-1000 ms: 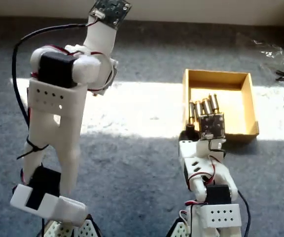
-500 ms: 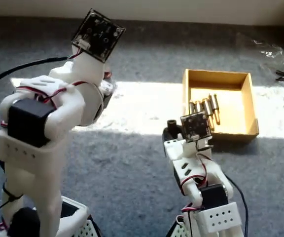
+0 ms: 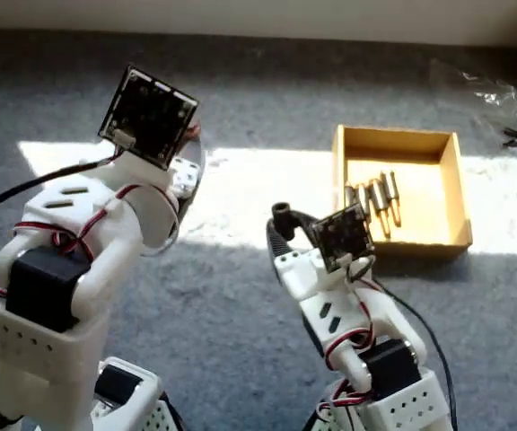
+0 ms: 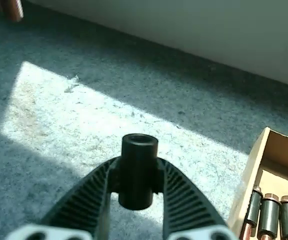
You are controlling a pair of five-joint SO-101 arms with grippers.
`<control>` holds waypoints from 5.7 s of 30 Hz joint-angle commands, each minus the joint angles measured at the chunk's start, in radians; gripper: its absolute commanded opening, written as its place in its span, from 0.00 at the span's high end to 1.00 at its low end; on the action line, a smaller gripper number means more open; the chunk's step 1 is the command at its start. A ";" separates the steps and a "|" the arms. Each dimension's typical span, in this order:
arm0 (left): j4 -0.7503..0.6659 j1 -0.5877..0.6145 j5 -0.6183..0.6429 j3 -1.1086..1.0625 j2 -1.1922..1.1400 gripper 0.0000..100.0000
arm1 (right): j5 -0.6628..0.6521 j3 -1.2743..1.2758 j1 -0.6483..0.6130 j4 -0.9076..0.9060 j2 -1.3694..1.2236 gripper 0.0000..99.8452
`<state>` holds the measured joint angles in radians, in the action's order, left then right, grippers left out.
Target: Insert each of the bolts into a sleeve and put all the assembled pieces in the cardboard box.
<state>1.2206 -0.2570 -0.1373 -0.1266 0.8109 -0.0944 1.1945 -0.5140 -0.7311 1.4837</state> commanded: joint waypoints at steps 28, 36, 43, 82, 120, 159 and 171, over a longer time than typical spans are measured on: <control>-0.166 -0.016 0.153 -0.209 0.470 0.99 | -0.011 -0.145 -0.312 0.140 0.024 0.99; -0.219 -0.018 0.153 -0.343 0.598 0.99 | -0.011 -0.097 -0.311 0.137 0.228 0.99; -0.287 -0.186 0.152 -0.429 0.601 0.99 | -0.011 0.045 -0.311 0.140 0.312 0.99; -0.367 -0.245 0.160 -0.661 0.607 0.99 | -0.009 0.280 -0.234 0.140 0.355 0.99; -0.262 -0.243 0.370 -0.670 0.779 0.99 | -0.169 0.285 -0.214 0.140 0.355 0.99; -0.221 -0.245 0.371 -0.754 0.786 0.99 | -0.347 0.283 -0.229 0.271 0.355 0.99; -0.229 -0.245 0.371 -0.776 0.786 0.99 | -0.258 0.272 -0.236 0.271 0.355 0.99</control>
<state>0.9981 -0.4979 0.2570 -0.8892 1.5965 -0.3751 1.4891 -0.7472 -0.4918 1.8243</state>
